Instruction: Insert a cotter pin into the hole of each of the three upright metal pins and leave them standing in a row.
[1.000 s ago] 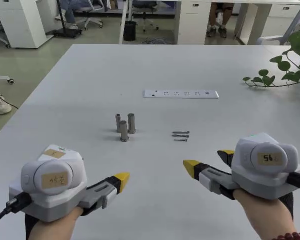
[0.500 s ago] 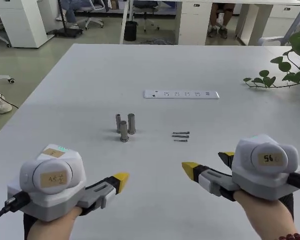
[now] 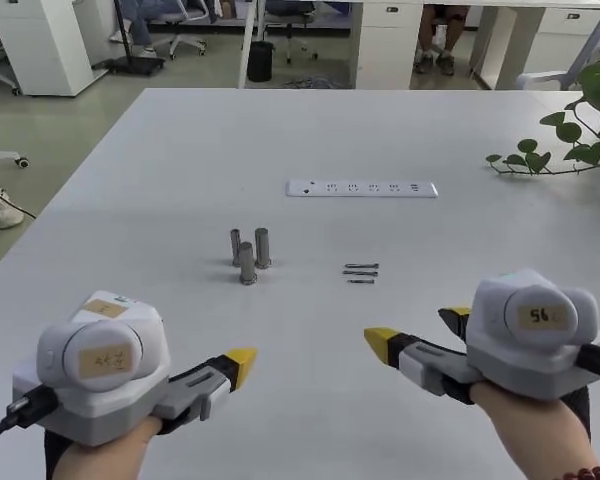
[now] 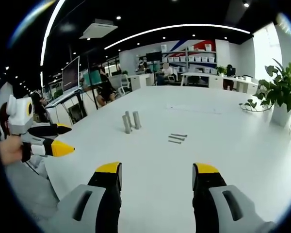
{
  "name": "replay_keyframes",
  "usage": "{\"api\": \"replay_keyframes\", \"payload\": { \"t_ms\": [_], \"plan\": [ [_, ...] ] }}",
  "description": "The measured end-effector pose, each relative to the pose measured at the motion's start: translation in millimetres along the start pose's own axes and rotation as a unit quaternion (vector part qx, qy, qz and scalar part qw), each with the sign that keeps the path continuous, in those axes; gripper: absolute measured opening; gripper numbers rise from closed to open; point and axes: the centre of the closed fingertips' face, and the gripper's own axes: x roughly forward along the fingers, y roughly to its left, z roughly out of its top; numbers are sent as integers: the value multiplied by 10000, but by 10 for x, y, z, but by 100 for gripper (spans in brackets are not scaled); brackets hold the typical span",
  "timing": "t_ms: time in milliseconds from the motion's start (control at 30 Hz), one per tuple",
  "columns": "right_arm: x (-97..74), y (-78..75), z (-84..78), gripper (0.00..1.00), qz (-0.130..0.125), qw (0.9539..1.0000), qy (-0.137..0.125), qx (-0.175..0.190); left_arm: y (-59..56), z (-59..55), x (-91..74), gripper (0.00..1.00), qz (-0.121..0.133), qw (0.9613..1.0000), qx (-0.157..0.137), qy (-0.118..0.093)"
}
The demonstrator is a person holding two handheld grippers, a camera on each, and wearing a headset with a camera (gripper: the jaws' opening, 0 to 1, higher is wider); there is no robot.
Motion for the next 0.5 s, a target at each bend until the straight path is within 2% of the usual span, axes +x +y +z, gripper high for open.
{"api": "replay_keyframes", "payload": {
  "t_ms": [333,500],
  "plan": [
    [-21,-26,0,56,-25,10000,19,54,6,13,14,64,-26,10000,-12,-7],
    [-34,-5,23,58,-10,10000,-52,-67,-2,14,8,64,-33,10000,-10,-6]
  ]
}}
